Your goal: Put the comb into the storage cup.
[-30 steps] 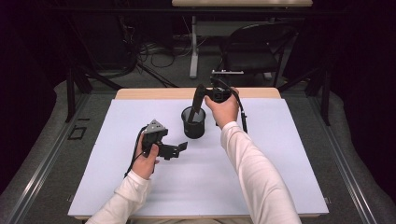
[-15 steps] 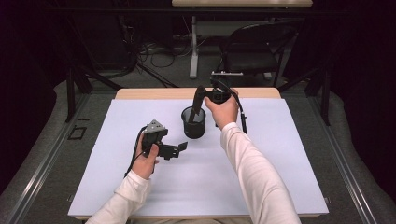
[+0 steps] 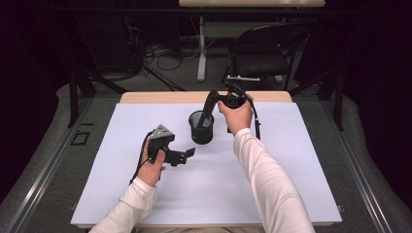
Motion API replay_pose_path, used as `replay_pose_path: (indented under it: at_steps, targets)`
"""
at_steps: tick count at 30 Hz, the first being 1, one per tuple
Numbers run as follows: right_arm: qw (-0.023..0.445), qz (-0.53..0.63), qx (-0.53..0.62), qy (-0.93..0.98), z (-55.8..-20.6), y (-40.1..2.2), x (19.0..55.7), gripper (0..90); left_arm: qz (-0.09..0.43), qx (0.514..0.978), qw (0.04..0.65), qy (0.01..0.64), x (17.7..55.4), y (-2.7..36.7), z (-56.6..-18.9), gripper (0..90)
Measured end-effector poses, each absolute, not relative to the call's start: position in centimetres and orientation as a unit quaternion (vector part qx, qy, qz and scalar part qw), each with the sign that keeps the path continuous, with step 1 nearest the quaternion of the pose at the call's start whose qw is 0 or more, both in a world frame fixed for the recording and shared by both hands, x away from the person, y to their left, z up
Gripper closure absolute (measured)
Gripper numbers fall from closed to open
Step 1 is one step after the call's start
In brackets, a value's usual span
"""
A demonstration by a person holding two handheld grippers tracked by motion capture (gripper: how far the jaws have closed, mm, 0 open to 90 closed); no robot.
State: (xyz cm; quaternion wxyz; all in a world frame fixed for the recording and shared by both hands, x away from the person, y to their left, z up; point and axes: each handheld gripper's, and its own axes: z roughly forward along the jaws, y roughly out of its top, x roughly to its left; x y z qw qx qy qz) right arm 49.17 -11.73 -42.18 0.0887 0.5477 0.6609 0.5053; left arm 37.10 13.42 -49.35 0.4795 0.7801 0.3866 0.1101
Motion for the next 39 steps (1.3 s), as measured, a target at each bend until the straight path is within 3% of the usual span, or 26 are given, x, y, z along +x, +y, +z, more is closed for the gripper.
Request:
replay_pose_path:
  at_steps: [39]
  targets:
    - [0.054,0.523,0.585,0.618,-44.5,-15.5,49.6,86.2,0.108,0.783,0.476,0.385,37.1,13.4,-49.5,0.4]
